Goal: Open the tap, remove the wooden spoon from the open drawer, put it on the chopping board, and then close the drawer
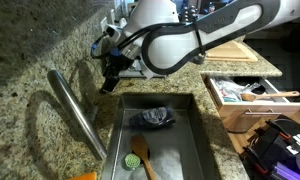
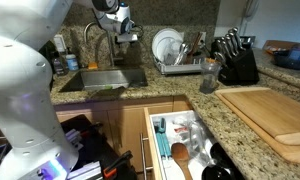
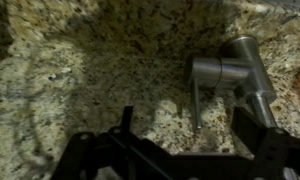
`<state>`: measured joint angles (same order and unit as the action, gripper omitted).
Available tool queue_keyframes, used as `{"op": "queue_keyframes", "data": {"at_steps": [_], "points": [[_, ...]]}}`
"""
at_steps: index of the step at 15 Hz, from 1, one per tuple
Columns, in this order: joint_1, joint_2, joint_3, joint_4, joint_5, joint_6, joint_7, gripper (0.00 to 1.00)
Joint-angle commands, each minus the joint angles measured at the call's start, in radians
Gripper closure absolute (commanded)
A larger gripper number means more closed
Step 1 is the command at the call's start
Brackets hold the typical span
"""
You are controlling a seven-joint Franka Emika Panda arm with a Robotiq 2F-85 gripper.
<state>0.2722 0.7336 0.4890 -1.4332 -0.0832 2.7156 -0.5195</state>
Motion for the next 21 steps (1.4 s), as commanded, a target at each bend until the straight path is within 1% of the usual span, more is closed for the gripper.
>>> {"op": "queue_keyframes", "data": {"at_steps": [1, 2, 4, 7, 9, 10, 11, 14, 16, 17, 18, 19, 20, 21], "points": [[-0.005, 0.115, 0.098, 0.139, 0.071, -0.056, -0.098, 0.00], [0.001, 0.056, 0.053, 0.058, 0.033, -0.013, -0.040, 0.00], [0.003, 0.092, 0.080, 0.097, 0.042, -0.018, -0.053, 0.00], [0.003, 0.128, 0.083, 0.122, 0.056, -0.029, -0.036, 0.00], [0.002, 0.186, 0.106, 0.155, 0.072, 0.007, -0.039, 0.00], [-0.006, 0.218, 0.127, 0.175, 0.085, 0.020, -0.053, 0.00], [0.003, 0.152, 0.090, 0.121, 0.057, -0.003, -0.026, 0.00], [0.003, 0.202, 0.106, 0.152, 0.062, 0.012, -0.026, 0.00], [0.031, 0.203, 0.055, 0.177, 0.034, -0.017, 0.005, 0.00], [0.034, 0.225, 0.048, 0.193, 0.027, 0.000, -0.004, 0.00], [0.049, 0.239, 0.017, 0.210, 0.014, 0.006, 0.004, 0.00], [0.052, 0.252, 0.008, 0.220, 0.013, 0.029, -0.003, 0.00], [0.062, 0.251, -0.017, 0.223, 0.005, 0.042, 0.010, 0.00], [0.037, 0.226, 0.019, 0.182, 0.028, 0.020, -0.010, 0.00]]}}
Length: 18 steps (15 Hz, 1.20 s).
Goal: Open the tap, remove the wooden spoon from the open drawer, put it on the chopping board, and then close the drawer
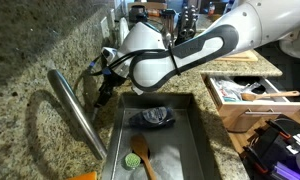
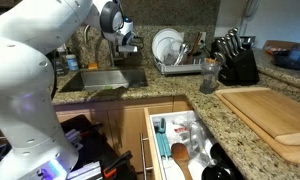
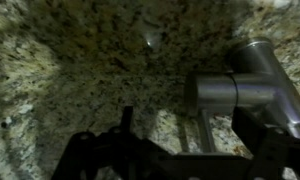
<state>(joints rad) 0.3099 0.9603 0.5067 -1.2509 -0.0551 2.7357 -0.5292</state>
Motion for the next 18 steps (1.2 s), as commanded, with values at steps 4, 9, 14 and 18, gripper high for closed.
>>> {"op": "queue_keyframes", "data": {"at_steps": [4, 9, 14, 18], "points": [[0.001, 0.021, -0.001, 0.027, -0.002, 0.004, -0.013, 0.00], [-0.012, 0.011, 0.049, 0.040, -0.010, 0.069, -0.049, 0.00], [-0.008, 0.025, 0.052, 0.048, -0.005, 0.049, -0.041, 0.00], [-0.015, 0.087, 0.081, 0.089, 0.004, 0.080, -0.061, 0.00]]}}
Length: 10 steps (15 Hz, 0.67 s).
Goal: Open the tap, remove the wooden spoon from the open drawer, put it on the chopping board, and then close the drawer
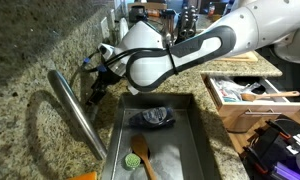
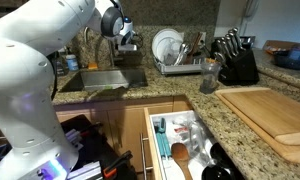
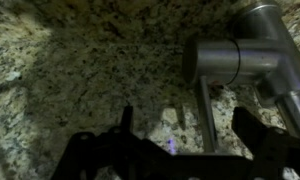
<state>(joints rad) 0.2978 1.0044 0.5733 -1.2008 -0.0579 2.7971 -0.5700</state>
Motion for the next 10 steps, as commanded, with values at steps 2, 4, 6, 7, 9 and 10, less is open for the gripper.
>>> {"op": "queue_keyframes", "data": {"at_steps": [2, 4, 6, 7, 9, 10], "points": [[0.000, 0.021, 0.003, 0.012, 0.000, 0.006, 0.000, 0.00], [0.000, 0.030, 0.003, 0.019, 0.000, 0.007, 0.000, 0.00], [0.051, 0.004, -0.091, 0.032, -0.043, 0.013, 0.061, 0.00], [0.055, 0.015, -0.094, 0.049, -0.048, 0.028, 0.061, 0.00], [0.040, 0.022, -0.069, 0.041, -0.036, 0.014, 0.048, 0.00], [0.047, 0.022, -0.076, 0.046, -0.036, 0.016, 0.052, 0.00]]}}
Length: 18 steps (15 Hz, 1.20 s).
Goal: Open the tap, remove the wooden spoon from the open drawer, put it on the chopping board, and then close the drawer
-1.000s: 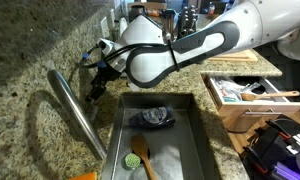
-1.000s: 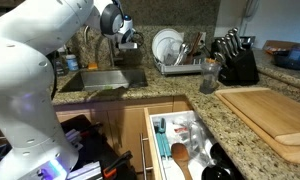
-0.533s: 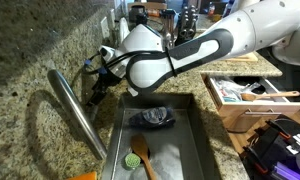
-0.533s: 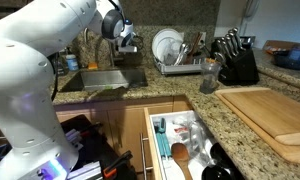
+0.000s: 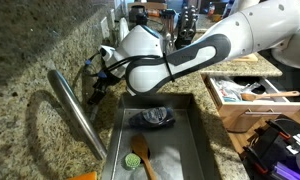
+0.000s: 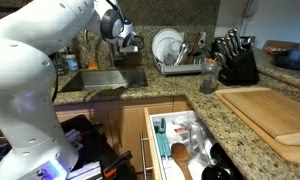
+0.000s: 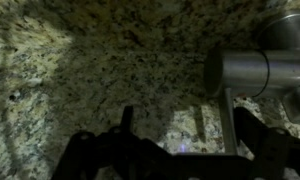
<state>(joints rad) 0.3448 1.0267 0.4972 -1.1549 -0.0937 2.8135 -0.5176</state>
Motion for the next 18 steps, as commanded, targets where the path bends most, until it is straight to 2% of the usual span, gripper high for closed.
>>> {"op": "queue_keyframes", "data": {"at_steps": [1, 2, 3, 7, 8, 9, 12, 14, 15, 18], "points": [[0.004, 0.000, -0.003, 0.003, 0.000, 0.003, 0.002, 0.00], [0.006, 0.000, -0.005, 0.005, 0.000, 0.005, 0.002, 0.00], [-0.044, 0.023, 0.095, 0.008, 0.020, -0.004, -0.098, 0.00], [-0.060, 0.043, 0.135, 0.014, 0.022, 0.139, -0.094, 0.00], [-0.052, 0.035, 0.112, 0.010, 0.021, 0.150, -0.055, 0.00], [-0.040, 0.020, 0.097, 0.005, 0.006, 0.111, -0.050, 0.00], [-0.042, 0.025, 0.098, 0.005, 0.006, 0.133, -0.042, 0.00], [-0.065, 0.048, 0.150, -0.003, 0.024, 0.106, -0.064, 0.00], [-0.048, 0.037, 0.114, -0.015, 0.034, 0.096, -0.008, 0.00], [-0.041, 0.042, 0.110, -0.005, 0.015, 0.117, -0.007, 0.00]]}}
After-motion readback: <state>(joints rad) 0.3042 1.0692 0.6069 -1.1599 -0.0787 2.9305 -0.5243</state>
